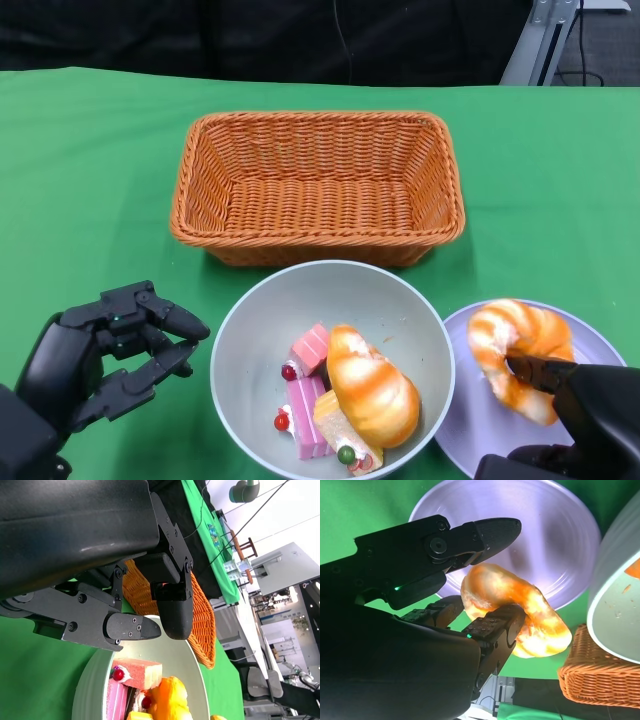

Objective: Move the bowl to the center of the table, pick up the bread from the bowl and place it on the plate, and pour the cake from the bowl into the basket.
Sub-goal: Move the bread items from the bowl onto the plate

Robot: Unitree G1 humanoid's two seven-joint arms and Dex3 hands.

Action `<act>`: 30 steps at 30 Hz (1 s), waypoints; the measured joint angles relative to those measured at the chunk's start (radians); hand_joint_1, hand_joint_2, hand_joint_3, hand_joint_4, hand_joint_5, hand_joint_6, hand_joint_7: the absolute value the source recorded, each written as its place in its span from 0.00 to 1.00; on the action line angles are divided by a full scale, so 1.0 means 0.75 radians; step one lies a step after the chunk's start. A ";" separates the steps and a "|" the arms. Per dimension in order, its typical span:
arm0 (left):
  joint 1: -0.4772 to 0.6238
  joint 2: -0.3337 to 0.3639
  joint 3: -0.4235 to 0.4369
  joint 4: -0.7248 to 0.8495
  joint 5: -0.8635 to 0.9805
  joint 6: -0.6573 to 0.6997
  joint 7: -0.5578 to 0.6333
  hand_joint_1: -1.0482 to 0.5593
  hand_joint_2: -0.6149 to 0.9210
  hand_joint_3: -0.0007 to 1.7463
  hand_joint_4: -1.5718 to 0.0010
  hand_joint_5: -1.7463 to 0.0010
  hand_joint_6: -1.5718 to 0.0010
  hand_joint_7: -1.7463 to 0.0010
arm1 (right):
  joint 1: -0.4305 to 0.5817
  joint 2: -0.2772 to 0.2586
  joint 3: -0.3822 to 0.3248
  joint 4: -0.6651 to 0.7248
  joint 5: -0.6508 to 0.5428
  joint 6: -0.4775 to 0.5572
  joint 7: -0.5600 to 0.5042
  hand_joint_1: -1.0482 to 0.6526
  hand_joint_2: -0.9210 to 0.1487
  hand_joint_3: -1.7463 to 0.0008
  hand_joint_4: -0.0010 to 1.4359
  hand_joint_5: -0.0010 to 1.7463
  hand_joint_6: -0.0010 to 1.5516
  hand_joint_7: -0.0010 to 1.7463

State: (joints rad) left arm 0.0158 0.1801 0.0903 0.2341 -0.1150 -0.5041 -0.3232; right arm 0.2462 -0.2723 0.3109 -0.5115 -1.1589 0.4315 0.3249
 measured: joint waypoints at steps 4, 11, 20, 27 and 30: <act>0.000 0.000 0.000 0.000 0.000 0.000 0.000 0.58 1.00 0.17 0.51 0.22 0.48 0.44 | 0.001 -0.006 -0.014 0.027 -0.022 -0.005 -0.005 0.23 0.00 0.92 0.55 0.06 0.33 0.00; 0.000 0.000 0.000 0.000 -0.002 0.000 0.000 0.58 1.00 0.16 0.52 0.22 0.48 0.45 | 0.002 -0.010 -0.025 0.034 -0.047 -0.031 -0.006 0.23 0.00 0.92 0.54 0.04 0.28 0.00; 0.000 0.001 0.000 0.000 0.000 0.000 0.000 0.58 1.00 0.17 0.52 0.22 0.48 0.44 | 0.002 0.007 -0.027 0.033 -0.086 -0.018 0.000 0.23 0.00 0.91 0.31 0.00 0.41 0.04; 0.000 0.001 0.000 0.000 -0.002 0.000 0.000 0.58 1.00 0.17 0.51 0.22 0.48 0.44 | 0.006 0.018 -0.027 0.032 -0.100 -0.019 0.000 0.23 0.00 0.91 0.33 0.01 0.39 0.01; 0.000 0.001 0.000 0.000 -0.010 0.000 0.000 0.58 1.00 0.16 0.51 0.22 0.48 0.44 | 0.007 0.020 -0.027 0.031 -0.101 -0.021 0.000 0.23 0.00 0.91 0.33 0.01 0.39 0.01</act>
State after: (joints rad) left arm 0.0159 0.1809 0.0906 0.2341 -0.1223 -0.5039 -0.3234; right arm 0.2518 -0.2573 0.2909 -0.4884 -1.2350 0.4157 0.3247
